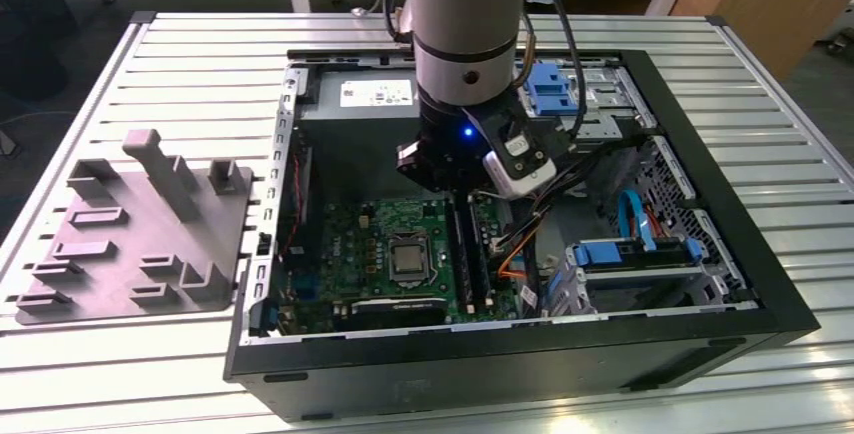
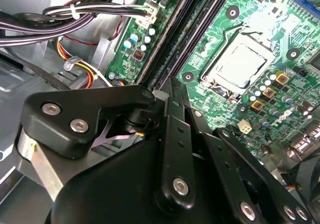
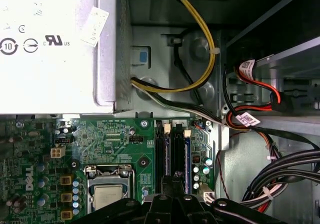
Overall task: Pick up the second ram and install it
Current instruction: 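Press down the second ram until it locks into place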
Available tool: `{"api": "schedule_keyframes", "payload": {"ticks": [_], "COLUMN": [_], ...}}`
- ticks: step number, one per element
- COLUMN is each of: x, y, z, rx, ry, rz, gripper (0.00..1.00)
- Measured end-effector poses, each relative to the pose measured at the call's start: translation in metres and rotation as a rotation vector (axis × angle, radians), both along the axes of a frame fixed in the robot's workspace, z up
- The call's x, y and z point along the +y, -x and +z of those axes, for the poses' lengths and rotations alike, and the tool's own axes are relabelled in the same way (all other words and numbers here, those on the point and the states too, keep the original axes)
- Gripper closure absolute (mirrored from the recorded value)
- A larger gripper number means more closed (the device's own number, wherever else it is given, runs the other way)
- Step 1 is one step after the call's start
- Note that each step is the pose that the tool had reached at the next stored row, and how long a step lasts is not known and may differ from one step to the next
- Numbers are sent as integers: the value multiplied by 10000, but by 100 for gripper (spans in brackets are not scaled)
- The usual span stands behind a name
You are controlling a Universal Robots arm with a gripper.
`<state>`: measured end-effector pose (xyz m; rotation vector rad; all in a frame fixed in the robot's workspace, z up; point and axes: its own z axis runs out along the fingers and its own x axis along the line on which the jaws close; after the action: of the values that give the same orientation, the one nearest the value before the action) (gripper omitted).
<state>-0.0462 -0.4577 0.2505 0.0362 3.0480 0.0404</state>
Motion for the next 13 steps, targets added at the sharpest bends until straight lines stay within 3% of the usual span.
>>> {"api": "schedule_keyframes", "payload": {"ticks": [5, 13], "x": [16, 100], "y": [-2, -29], "z": [-5, -41], "rx": [0, 0], "ry": [-1, 0], "rz": [0, -1], "gripper": [90, 90]}}
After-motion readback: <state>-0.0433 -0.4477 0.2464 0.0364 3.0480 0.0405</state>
